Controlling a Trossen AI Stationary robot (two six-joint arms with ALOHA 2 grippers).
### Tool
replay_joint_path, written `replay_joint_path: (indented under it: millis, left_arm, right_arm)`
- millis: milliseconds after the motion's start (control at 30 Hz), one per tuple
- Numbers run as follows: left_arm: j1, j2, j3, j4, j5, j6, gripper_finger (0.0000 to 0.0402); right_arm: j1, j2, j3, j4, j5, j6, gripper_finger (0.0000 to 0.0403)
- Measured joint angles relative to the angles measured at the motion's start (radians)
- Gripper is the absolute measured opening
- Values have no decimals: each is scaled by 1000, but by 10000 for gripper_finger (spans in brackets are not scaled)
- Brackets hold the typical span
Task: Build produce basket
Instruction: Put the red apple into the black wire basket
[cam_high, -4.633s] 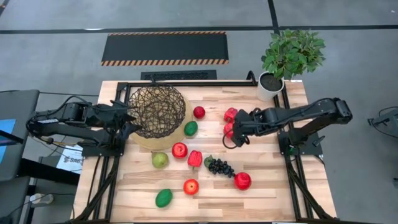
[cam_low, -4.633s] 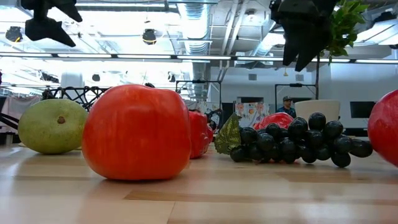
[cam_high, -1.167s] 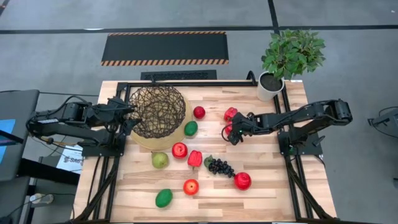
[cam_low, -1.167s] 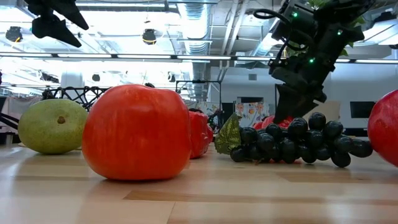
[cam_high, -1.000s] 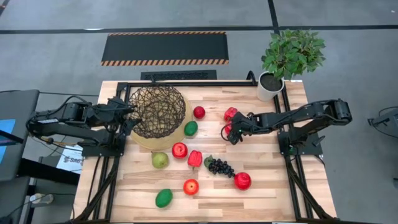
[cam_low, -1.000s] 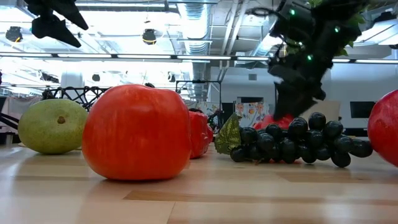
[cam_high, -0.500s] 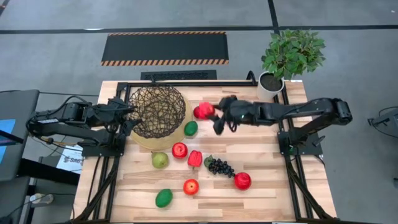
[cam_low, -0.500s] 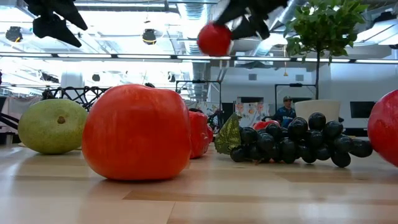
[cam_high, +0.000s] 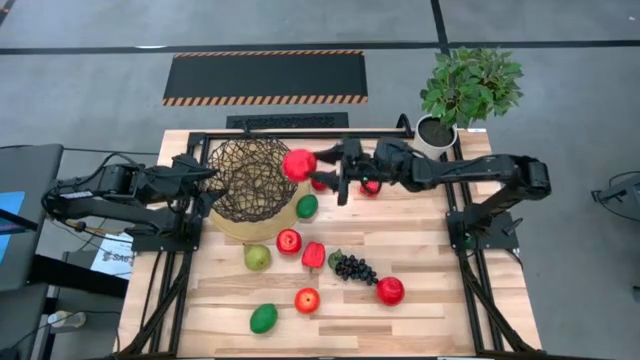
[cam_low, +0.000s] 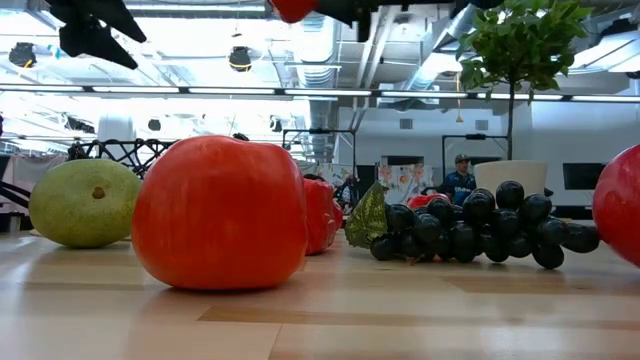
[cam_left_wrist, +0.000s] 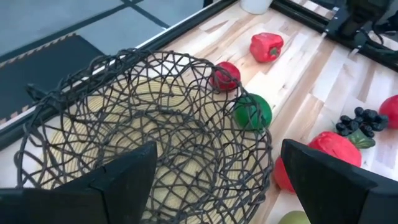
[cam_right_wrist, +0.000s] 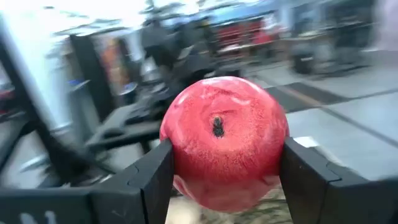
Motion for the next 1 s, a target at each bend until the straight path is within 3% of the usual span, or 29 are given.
replay_joint_path:
  millis: [300,400,667,1000]
  left_arm:
    - [0,-49,0,2,-7,32,330]
    - [0,-64,0,3,-7,32,330]
    - [0,-80,0,4,-25,37,330]
    - [0,-80,0,-1,-44,37,330]
  right_arm:
    - [-24,97,-3,140,-301,0,245]
    - [-25,141,0,238,-334,38,245]
    - [-91,277,99,163,-199,107,245]
    - [-138,552,593,-430,-40,56,245]
